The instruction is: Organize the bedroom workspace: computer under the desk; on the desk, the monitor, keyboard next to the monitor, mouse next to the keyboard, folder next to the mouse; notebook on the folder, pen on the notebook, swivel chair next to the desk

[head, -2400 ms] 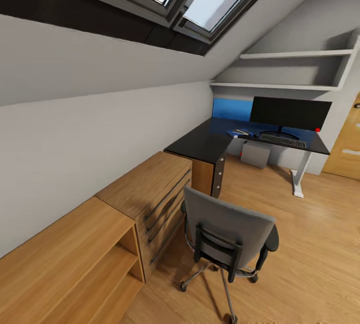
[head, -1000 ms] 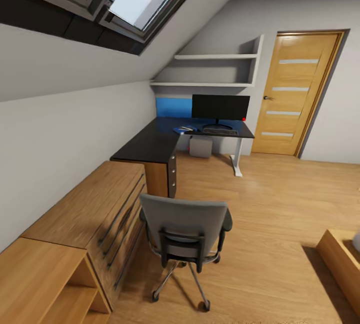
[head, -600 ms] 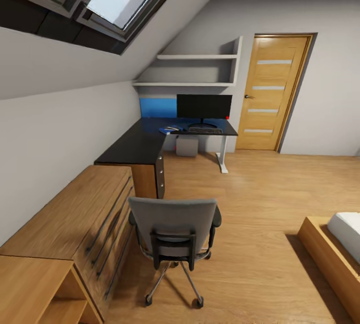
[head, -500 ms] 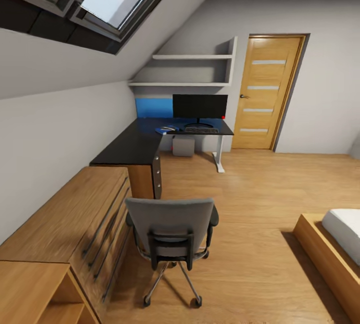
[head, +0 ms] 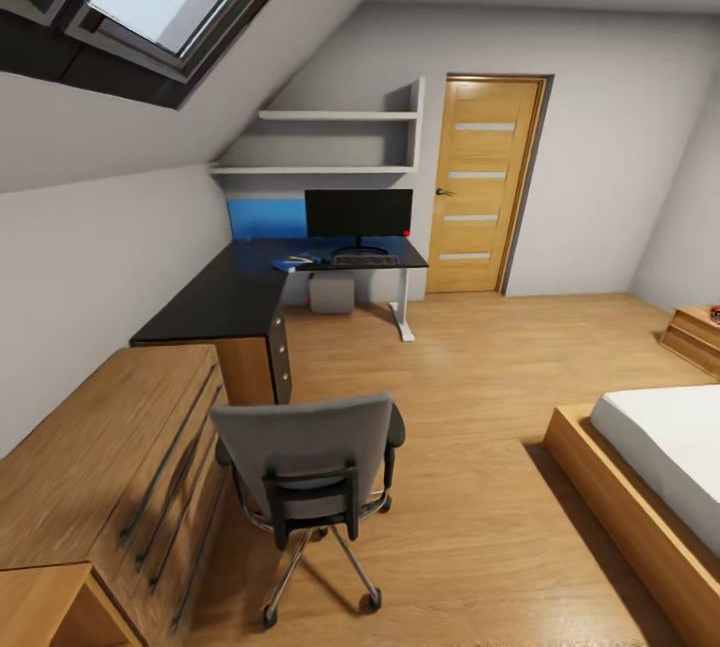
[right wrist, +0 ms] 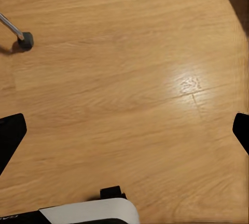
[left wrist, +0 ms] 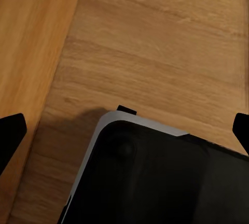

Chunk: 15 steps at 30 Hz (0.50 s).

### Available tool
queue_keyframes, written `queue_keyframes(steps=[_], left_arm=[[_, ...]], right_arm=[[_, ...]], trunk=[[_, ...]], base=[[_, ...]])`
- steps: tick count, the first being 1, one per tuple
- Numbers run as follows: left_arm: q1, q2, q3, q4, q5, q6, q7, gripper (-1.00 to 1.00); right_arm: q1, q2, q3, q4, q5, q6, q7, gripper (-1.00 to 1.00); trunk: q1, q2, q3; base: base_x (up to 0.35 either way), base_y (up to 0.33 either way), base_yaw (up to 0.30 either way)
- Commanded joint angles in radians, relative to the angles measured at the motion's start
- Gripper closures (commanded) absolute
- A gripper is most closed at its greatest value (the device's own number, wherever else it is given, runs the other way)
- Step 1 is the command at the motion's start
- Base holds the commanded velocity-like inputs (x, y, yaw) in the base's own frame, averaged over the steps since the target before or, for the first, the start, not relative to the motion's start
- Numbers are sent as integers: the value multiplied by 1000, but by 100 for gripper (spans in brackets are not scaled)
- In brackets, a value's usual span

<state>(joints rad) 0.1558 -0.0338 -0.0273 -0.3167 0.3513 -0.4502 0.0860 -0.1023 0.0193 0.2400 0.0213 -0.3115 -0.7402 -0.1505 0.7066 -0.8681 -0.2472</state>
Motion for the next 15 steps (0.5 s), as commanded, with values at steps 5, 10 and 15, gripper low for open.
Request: queue_keyframes(steps=[5,10,15], left_arm=[[1,0,-3,-2,-2,-1,8,-100],[1,0,-3,-2,-3,0,8,-100],[1,0,-3,-2,-2,1,8,-100]], right_arm=[[-1,2,9,2,-3,-2,-7,-100],[-2,4,12,1,2,1,-7,-100],[-2,4,14,0,7,5,-9,-100]], trunk=[[0,-1,1],[0,-1,2],[0,-1,2]], base=[[0,2,-160],[-23,42,-50],[-128,181,-14]])
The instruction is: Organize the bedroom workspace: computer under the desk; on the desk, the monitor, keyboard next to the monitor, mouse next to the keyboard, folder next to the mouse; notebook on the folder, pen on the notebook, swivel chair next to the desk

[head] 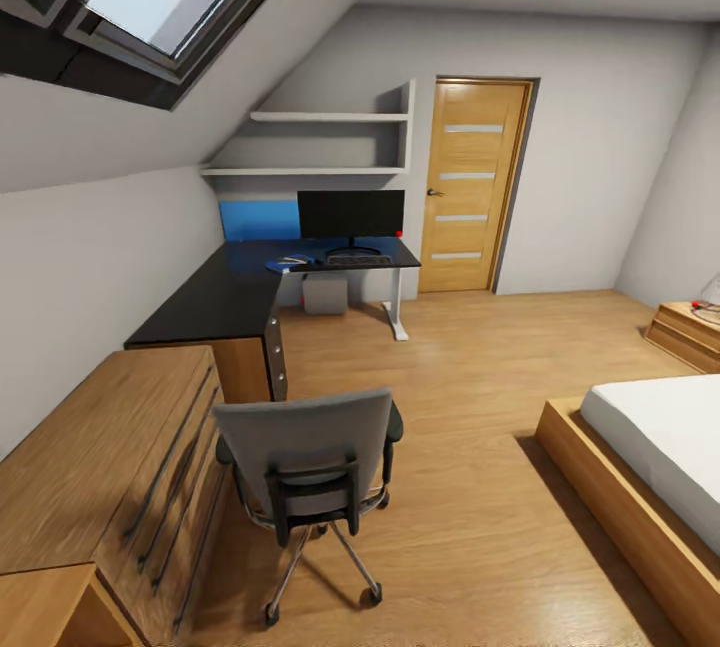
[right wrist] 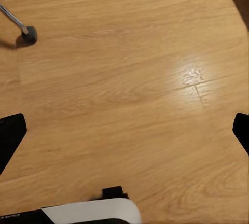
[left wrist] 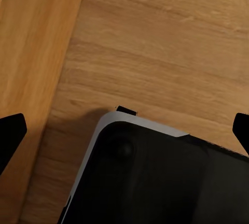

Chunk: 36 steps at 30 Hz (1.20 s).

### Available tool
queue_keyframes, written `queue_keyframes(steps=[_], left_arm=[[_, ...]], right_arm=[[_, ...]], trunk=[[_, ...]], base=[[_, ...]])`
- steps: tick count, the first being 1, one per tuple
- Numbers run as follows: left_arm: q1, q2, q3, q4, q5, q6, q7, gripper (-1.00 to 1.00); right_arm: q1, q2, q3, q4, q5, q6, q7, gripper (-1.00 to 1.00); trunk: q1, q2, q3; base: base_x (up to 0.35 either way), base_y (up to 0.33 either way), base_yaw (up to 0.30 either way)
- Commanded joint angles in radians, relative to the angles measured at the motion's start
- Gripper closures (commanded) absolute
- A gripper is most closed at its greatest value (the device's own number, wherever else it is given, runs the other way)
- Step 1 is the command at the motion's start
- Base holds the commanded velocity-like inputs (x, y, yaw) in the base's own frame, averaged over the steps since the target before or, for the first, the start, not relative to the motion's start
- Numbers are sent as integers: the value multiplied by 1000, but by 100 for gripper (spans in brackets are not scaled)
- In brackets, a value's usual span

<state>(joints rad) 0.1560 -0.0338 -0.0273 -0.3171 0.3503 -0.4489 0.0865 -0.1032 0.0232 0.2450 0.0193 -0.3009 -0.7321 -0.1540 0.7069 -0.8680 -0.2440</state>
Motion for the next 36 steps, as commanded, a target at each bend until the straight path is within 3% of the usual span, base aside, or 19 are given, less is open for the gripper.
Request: queue_keyframes(steps=[1,36], left_arm=[[1,0,-3,-2,-1,-1,7,-100],[1,0,-3,-2,-1,-1,7,-100]], right_arm=[[-1,0,9,2,-3,-3,-6,-100],[-1,1,9,2,-4,14,-4,-100]], trunk=[[0,-1,-1],[0,-1,-1]], base=[[-159,218,-7],[-20,50,-1]])
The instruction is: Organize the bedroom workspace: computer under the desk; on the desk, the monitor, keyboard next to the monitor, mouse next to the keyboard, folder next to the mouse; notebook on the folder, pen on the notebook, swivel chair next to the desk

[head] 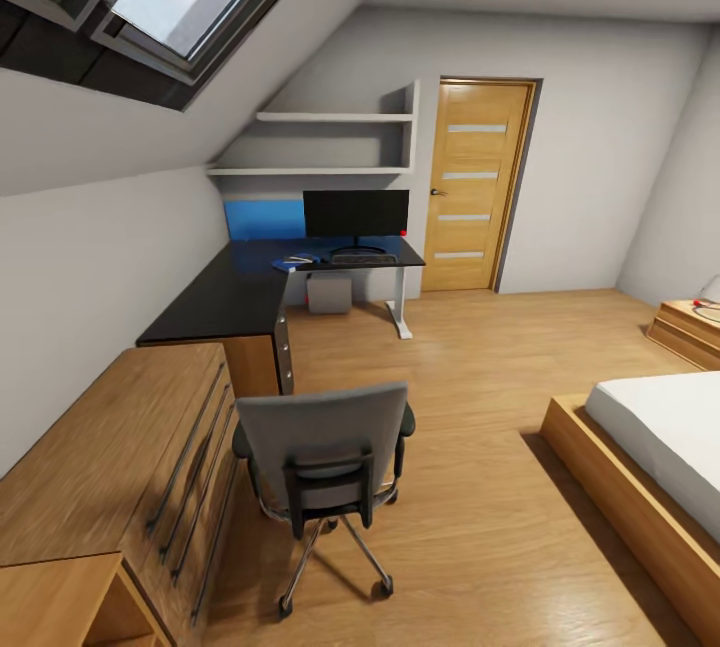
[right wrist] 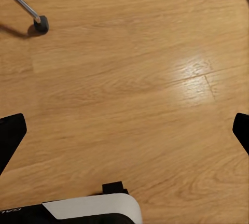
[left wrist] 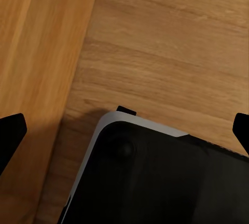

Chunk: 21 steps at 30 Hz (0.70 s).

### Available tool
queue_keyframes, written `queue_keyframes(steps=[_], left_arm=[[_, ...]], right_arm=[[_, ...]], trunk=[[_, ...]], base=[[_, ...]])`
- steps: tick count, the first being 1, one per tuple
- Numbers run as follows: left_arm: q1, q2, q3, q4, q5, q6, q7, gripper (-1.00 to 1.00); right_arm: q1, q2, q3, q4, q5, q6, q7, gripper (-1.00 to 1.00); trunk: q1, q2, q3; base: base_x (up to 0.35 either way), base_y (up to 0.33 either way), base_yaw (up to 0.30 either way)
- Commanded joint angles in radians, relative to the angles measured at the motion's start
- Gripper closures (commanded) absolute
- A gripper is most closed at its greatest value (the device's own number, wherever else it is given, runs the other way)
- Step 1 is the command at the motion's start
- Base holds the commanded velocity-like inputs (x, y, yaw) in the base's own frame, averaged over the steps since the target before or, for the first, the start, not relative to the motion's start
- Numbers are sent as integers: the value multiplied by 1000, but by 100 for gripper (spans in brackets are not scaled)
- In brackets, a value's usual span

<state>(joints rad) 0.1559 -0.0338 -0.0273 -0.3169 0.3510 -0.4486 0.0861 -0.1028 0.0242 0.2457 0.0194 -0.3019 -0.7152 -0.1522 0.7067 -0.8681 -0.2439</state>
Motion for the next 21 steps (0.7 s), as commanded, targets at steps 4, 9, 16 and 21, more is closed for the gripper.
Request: queue_keyframes(steps=[4,9,16,21], left_arm=[[1,0,-3,-2,-1,-1,8,-100],[1,0,-3,-2,-2,-1,8,-100],[1,0,-3,-2,-2,-1,8,-100],[1,0,-3,-2,-2,-1,8,-100]], right_arm=[[-1,0,9,2,-3,-3,-6,-100],[-1,0,9,2,-3,-3,-6,-100],[-1,0,9,2,-3,-3,-6,-100],[-1,0,9,2,-3,-3,-5,-100]], trunk=[[0,-1,-1],[0,-1,-1],[0,-1,-1],[0,-1,-1]], base=[[-104,1,0],[-209,0,0],[-85,0,0],[-18,0,0]])
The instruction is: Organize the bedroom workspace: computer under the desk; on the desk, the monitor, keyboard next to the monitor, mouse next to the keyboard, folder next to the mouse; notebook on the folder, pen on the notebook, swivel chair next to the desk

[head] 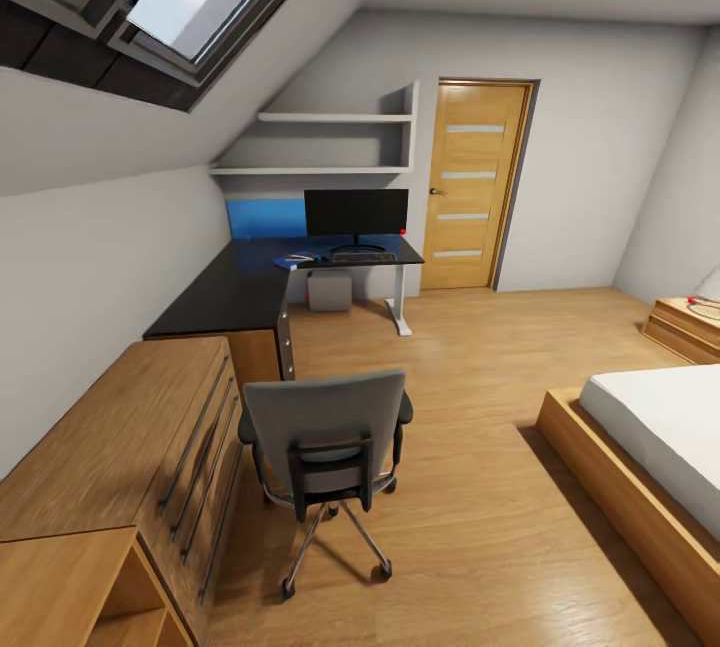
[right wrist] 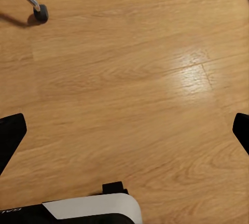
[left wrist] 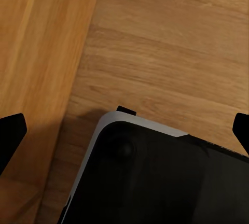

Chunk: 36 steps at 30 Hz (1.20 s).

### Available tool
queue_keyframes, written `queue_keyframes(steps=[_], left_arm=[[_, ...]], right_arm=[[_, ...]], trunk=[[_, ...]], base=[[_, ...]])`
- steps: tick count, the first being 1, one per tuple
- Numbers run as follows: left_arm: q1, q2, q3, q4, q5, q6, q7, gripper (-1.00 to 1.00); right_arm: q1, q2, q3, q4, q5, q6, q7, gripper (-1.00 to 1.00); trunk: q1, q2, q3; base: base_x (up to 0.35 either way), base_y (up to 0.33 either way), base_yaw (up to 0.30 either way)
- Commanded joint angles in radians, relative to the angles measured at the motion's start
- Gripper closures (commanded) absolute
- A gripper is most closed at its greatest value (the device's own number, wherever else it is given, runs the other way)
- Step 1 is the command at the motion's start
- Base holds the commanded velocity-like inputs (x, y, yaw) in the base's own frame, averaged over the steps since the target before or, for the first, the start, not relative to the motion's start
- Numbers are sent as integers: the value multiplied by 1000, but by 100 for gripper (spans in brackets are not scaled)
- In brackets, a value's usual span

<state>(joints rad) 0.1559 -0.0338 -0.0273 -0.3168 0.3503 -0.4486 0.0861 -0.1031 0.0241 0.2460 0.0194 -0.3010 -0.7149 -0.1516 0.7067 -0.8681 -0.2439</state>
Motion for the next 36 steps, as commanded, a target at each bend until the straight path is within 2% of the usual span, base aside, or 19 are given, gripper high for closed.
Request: queue_keyframes(steps=[1,10,13,15,16,18,20,21,22,23,25,26,28,32,34,36], left_arm=[[1,0,-3,-2,-1,-1,8,-100],[1,-1,-3,-7,-4,-2,9,-100],[0,-3,-3,-40,-6,0,9,-100],[-3,-7,-3,-93,-7,7,9,-100],[-62,-26,-4,-244,-9,106,22,-100],[-97,-30,-4,-266,-9,170,35,-100],[-179,-39,-4,-289,-8,315,70,-100],[-201,-43,-4,-292,-8,347,76,-100],[-222,-47,-4,-295,-8,375,81,-100],[-265,-58,-4,-301,-8,417,90,-100],[-301,-70,-5,-306,-8,445,96,-100],[-329,-78,-5,-310,-8,464,102,-100],[-348,-84,-5,-313,-8,477,104,-100],[-371,-91,-7,-319,-9,487,103,-100],[-380,-92,-6,-318,-10,488,105,-100],[-381,-91,-5,-321,-9,488,105,-100]], right_arm=[[-1,0,9,2,-3,-3,-5,-100],[-1,0,13,1,0,-4,-4,-100],[-1,1,12,-6,4,-4,-4,-100],[-1,2,12,-33,5,-2,-6,-100],[-2,-2,10,-232,7,22,-11,-100],[-4,-4,10,-281,8,32,-12,-100],[-20,-6,9,-340,8,62,-15,-100],[-31,-6,9,-348,8,72,-16,-100],[-45,-6,9,-354,8,83,-16,-100],[-88,-7,8,-361,8,110,-17,-100],[-131,-6,8,-363,8,144,-17,-100],[-171,-5,8,-362,8,185,-17,-100],[-201,-3,8,-361,8,233,-17,-100],[-243,2,10,-364,11,345,-12,-100],[-258,14,12,-365,19,397,-2,-100],[-260,19,13,-362,25,398,0,-100]], trunk=[[0,-1,-1],[0,-1,-1],[0,-1,-1],[0,-1,-1],[0,-1,-1],[0,-1,-1],[0,-1,-1],[0,-1,-1],[0,-1,-1],[0,-1,-1],[0,-1,-1],[0,-1,-1],[0,-1,-1],[0,-1,-1],[0,-1,-1],[0,-1,-1]], base=[[-9,0,0],[-1,0,0],[0,0,0],[0,0,0],[0,0,0],[0,0,0],[0,0,0],[0,0,0],[0,0,0],[0,0,0],[0,0,0],[0,0,0],[0,0,0],[0,0,0],[0,0,0],[0,0,0]])
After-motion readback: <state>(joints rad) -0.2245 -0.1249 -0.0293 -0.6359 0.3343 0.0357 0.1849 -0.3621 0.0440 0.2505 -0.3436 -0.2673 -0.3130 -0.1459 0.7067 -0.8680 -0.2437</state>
